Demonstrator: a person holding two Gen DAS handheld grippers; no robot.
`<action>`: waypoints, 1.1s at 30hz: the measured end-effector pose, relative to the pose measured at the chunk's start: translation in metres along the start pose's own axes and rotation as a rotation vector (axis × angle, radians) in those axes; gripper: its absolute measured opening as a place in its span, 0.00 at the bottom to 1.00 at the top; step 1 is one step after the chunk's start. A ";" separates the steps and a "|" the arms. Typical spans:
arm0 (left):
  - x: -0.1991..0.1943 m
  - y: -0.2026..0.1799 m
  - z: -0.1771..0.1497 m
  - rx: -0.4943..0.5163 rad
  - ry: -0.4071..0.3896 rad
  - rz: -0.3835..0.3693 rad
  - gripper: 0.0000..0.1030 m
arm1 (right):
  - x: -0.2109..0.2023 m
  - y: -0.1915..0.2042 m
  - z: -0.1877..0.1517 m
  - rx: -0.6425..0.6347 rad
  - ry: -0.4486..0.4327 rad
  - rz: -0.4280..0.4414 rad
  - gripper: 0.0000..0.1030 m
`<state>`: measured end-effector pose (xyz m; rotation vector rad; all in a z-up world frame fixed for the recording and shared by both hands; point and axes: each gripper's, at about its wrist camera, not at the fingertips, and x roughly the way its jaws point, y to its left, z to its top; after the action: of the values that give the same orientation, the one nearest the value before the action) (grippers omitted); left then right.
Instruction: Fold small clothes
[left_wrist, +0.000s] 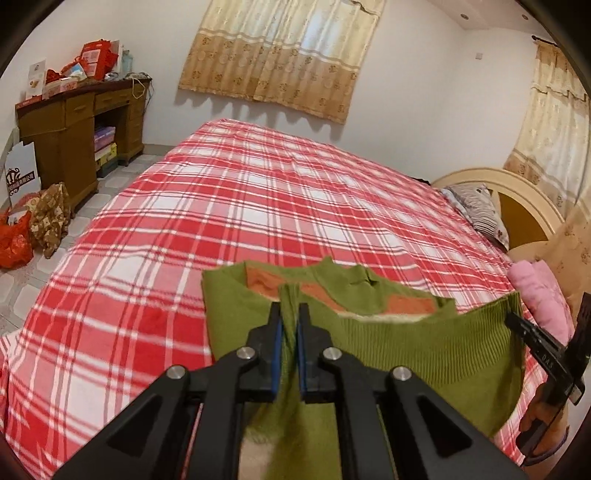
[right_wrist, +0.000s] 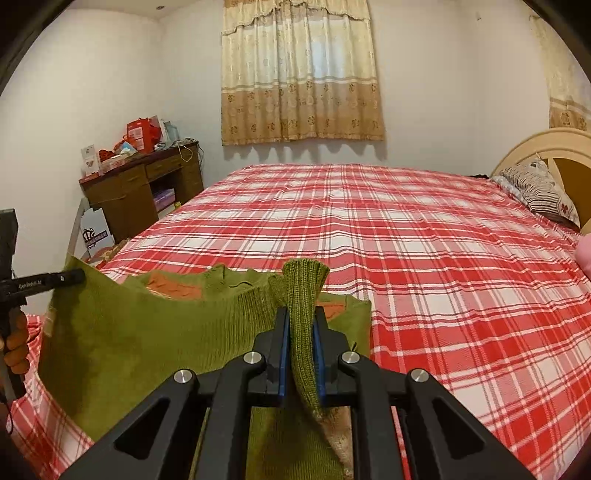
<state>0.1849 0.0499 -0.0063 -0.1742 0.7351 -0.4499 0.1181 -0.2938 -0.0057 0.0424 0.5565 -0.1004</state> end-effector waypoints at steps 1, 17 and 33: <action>0.004 0.002 0.002 0.003 0.002 0.007 0.07 | 0.005 0.000 0.001 0.003 0.005 0.000 0.11; 0.039 0.011 -0.028 0.121 0.141 0.051 0.50 | 0.024 -0.015 -0.020 0.072 0.067 0.038 0.11; 0.050 0.009 -0.039 0.144 0.138 0.071 0.09 | 0.032 -0.023 -0.033 0.112 0.104 0.038 0.11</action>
<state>0.1941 0.0352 -0.0680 0.0181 0.8388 -0.4483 0.1254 -0.3169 -0.0509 0.1681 0.6534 -0.0926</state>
